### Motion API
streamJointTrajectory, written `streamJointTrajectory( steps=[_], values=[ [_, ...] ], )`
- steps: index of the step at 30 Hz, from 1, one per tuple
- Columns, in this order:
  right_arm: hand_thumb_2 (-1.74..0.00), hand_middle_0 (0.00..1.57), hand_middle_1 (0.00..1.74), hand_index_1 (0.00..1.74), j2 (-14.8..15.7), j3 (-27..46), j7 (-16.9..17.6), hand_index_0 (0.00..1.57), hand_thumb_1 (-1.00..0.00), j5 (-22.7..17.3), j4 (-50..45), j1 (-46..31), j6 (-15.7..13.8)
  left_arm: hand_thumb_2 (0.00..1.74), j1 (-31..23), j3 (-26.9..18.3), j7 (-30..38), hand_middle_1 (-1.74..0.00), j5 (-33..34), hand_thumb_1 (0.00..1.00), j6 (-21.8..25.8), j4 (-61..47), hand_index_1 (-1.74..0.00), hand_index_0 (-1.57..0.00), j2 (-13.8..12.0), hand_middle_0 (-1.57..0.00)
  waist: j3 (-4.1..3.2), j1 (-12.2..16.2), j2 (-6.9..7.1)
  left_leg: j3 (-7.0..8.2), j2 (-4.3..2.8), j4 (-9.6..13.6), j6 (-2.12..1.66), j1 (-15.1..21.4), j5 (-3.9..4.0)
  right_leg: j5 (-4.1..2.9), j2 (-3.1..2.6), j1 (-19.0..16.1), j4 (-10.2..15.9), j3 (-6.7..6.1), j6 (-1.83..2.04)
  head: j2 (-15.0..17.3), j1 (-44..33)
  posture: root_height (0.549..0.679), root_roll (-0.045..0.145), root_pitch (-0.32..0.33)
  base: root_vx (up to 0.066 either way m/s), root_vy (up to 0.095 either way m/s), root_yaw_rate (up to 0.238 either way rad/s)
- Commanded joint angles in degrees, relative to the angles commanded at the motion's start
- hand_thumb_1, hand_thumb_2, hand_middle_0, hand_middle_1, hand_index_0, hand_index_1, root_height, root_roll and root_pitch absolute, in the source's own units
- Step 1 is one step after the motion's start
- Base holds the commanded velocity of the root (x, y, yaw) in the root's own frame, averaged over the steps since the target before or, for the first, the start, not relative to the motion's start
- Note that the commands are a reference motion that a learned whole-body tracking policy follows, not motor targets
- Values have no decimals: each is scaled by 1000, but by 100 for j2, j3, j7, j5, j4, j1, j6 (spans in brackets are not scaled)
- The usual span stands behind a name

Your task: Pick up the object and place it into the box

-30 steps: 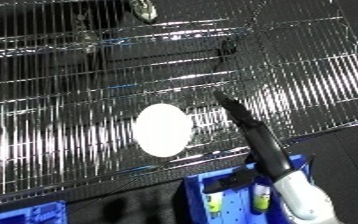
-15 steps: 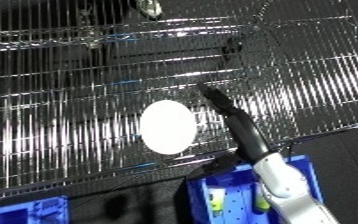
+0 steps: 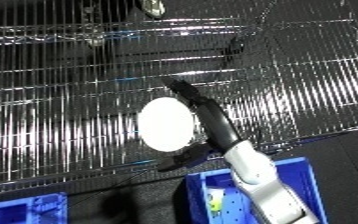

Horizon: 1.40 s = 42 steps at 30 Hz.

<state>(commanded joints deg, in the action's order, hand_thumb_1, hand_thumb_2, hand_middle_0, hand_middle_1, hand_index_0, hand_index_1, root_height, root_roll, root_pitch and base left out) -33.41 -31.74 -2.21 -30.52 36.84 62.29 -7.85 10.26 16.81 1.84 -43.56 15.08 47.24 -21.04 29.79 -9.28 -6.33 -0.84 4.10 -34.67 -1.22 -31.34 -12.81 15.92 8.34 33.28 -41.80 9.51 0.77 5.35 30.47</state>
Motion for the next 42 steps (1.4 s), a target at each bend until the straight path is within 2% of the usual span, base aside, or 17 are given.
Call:
streamJointTrajectory(
  steps=[8,18,21,25,31,36,37,40,41,42],
  values=[
    [-1305,1178,1305,1305,5,-6,56,1178,-750,33,-22,-63,110,0,-76,1,-50,0,8,0,17,-29,0,0,2,0,0,-1,-25,1,-2,110,-11,34,58,-21,8,-16,73,-4,0,-77,-2,640,82,129,-5,1,7],
    [-1305,1178,1305,1305,-228,273,183,1178,-750,88,-365,-473,-62,0,-181,-68,-82,0,27,0,53,-10,0,0,17,0,0,166,35,68,-55,112,-9,158,13,-44,-24,-121,159,-78,2,-182,-338,642,81,120,-17,-2,-92],
    [-1305,1178,1305,1305,-323,440,279,1178,-750,142,-720,-676,-146,0,-192,-117,-40,0,35,0,64,-12,0,0,20,0,0,257,82,105,-90,134,-14,204,5,-69,-54,-153,220,-116,21,-254,-464,643,79,120,-23,-16,-118],
    [-1305,1178,1305,1305,-469,750,460,1178,-750,252,-1389,-1050,-237,0,-223,-232,4,0,53,0,95,8,0,0,22,0,0,421,159,171,-146,181,-22,277,-1,-106,-121,-196,322,-180,46,-314,-635,644,77,120,-27,-13,-157],
    [-1305,1178,1305,1305,-638,1457,950,1178,-750,532,-2485,-1959,-435,0,-310,-505,79,0,79,0,158,67,0,0,74,0,0,730,284,305,-249,170,-22,376,-52,-147,-223,-246,413,-306,72,-344,-1049,645,74,116,-23,8,-197],
    [-1305,1178,1305,1305,-625,2186,1658,1178,-750,689,-3100,-2954,-775,0,-392,-720,134,0,71,0,251,115,0,0,140,0,0,991,370,428,-320,180,-21,463,-96,-178,-296,-287,483,-413,97,-358,-1353,646,71,116,-18,13,-196],
    [-1305,1178,1305,1305,-591,2307,1771,1178,-750,704,-3167,-3151,-847,0,-395,-757,146,0,55,0,263,131,0,0,148,0,0,1040,385,449,-329,179,-19,473,-106,-183,-313,-290,496,-432,102,-327,-1383,646,70,116,-25,22,-197],
    [-1305,1178,1305,1305,-446,2577,2071,1178,-750,675,-3214,-3724,-1012,0,-375,-865,225,0,5,0,282,161,0,0,182,0,0,1195,439,514,-359,159,-15,494,-143,-206,-370,-294,537,-493,118,75,-1263,647,68,119,-37,36,-223],
    [-1305,1178,1305,1305,-394,2619,2139,1178,-750,608,-3155,-3890,-1042,0,-353,-886,270,0,-19,0,292,179,0,0,196,0,0,1243,460,530,-371,150,-18,502,-155,-214,-386,-302,551,-511,121,397,-1079,647,67,119,-38,44,-229],
    [-1305,1178,1305,1305,-340,2650,2170,1178,-750,502,-3048,-4040,-1081,0,-333,-896,313,0,-48,0,314,207,0,0,213,0,0,1285,483,537,-384,138,-21,515,-169,-221,-402,-318,561,-528,123,560,-969,647,65,117,-27,39,-218]
  ],
)
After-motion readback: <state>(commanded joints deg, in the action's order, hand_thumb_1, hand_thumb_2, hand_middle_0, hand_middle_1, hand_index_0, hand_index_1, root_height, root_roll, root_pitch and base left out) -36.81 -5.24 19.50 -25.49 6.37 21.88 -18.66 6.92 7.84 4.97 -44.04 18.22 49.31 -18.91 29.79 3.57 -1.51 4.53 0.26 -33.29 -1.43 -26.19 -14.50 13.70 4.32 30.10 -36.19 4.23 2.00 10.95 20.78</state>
